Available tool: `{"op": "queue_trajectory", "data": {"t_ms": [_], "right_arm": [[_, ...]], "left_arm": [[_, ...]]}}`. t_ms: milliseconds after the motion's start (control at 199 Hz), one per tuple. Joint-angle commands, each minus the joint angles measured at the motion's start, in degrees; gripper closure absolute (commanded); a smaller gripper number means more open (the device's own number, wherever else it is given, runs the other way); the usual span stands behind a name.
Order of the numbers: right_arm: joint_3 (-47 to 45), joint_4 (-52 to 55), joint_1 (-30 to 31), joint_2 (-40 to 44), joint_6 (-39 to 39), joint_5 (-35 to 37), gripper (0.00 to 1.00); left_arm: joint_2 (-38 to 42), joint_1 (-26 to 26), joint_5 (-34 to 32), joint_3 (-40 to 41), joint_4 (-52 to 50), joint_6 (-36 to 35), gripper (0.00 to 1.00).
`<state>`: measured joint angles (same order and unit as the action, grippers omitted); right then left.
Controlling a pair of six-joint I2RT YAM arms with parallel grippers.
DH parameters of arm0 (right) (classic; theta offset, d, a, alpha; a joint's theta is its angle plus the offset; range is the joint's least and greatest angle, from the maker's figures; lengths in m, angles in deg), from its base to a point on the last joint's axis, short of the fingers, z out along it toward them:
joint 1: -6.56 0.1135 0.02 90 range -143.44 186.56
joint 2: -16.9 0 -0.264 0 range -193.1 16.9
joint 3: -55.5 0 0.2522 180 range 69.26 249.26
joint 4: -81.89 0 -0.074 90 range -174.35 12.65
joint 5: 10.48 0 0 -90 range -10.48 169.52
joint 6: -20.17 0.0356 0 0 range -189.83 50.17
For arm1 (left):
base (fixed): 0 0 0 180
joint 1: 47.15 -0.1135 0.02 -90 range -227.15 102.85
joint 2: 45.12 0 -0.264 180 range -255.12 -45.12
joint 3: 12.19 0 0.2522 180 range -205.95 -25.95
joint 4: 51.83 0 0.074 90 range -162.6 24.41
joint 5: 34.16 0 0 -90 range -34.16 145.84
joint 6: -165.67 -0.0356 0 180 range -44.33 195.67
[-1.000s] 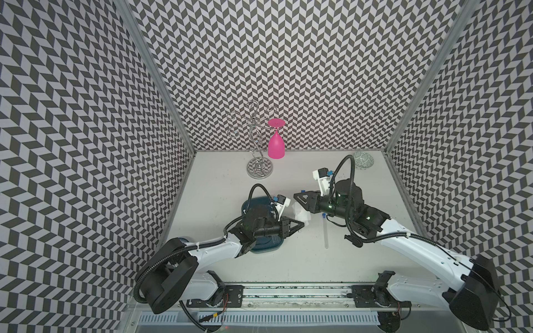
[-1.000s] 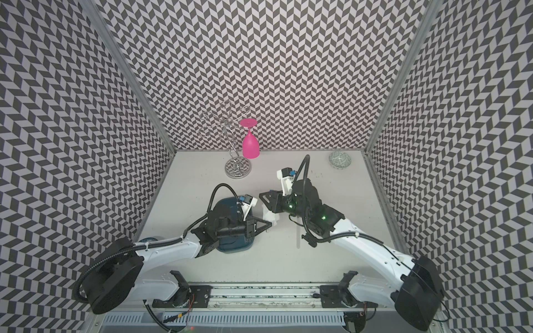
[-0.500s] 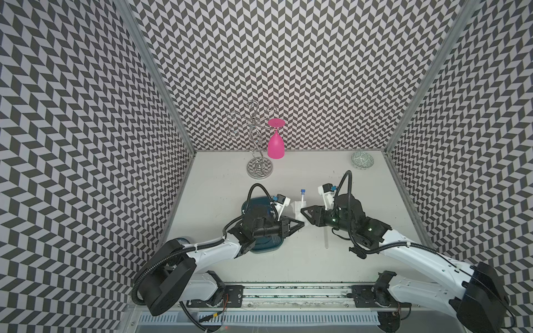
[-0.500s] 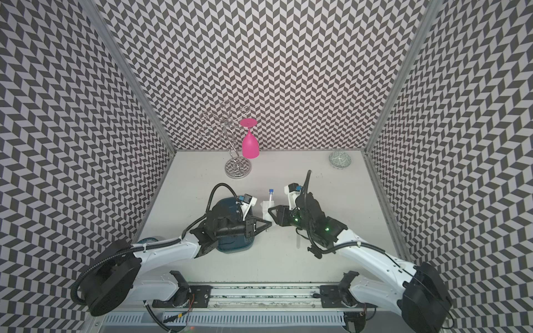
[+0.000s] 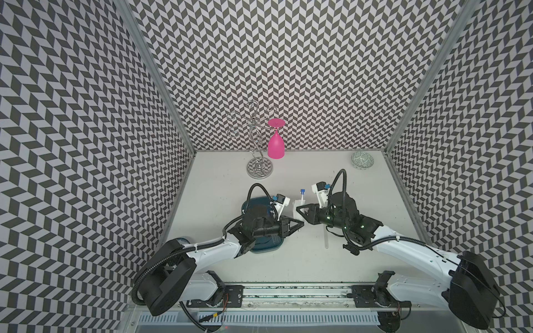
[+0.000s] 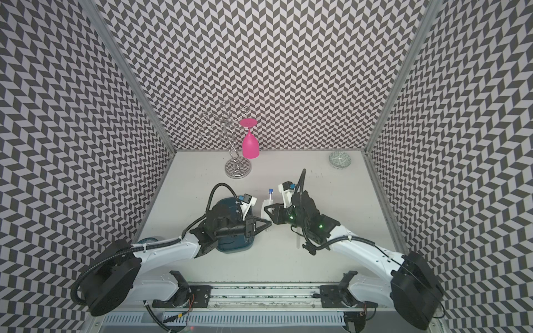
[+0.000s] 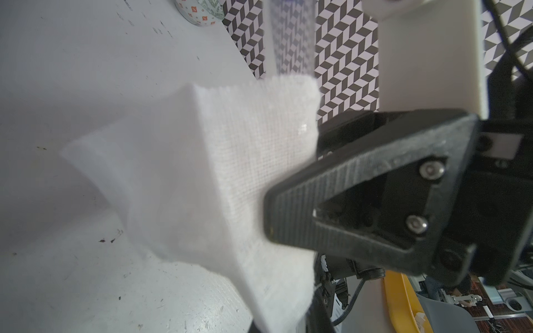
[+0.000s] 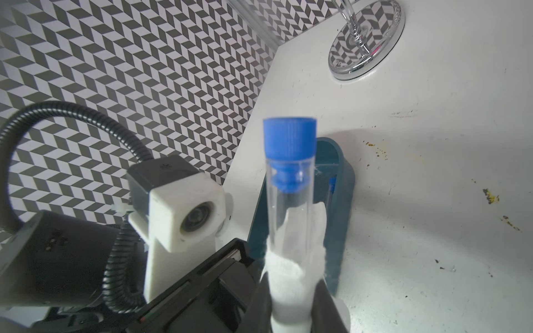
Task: Wipe the exteriors of test tubes
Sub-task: Wipe the dirt from the test tube.
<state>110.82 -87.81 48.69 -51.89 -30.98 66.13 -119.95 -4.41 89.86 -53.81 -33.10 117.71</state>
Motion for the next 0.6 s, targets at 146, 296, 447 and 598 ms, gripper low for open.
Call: {"op": "queue_trajectory", "data": {"t_ms": [146, 296, 447, 598], "right_arm": [[6.99, -5.09, -3.94, -3.85, -4.16, 1.66, 0.78], [9.1, -4.56, -4.51, -6.23, -5.22, -0.7, 0.78], [7.08, -4.8, -4.13, -7.29, -4.64, -5.99, 0.79], [0.54, -7.21, -1.87, -3.95, -1.75, -3.93, 0.79]], "left_arm": [[1.85, -0.03, 0.52, 0.8, 1.19, -0.07, 0.86], [2.05, -0.17, 0.36, 0.91, 1.33, 0.06, 0.86], [2.16, -0.16, 0.17, 0.88, 1.59, 0.07, 0.86], [1.95, -0.34, 0.17, 1.09, 1.79, 0.23, 0.86]]}}
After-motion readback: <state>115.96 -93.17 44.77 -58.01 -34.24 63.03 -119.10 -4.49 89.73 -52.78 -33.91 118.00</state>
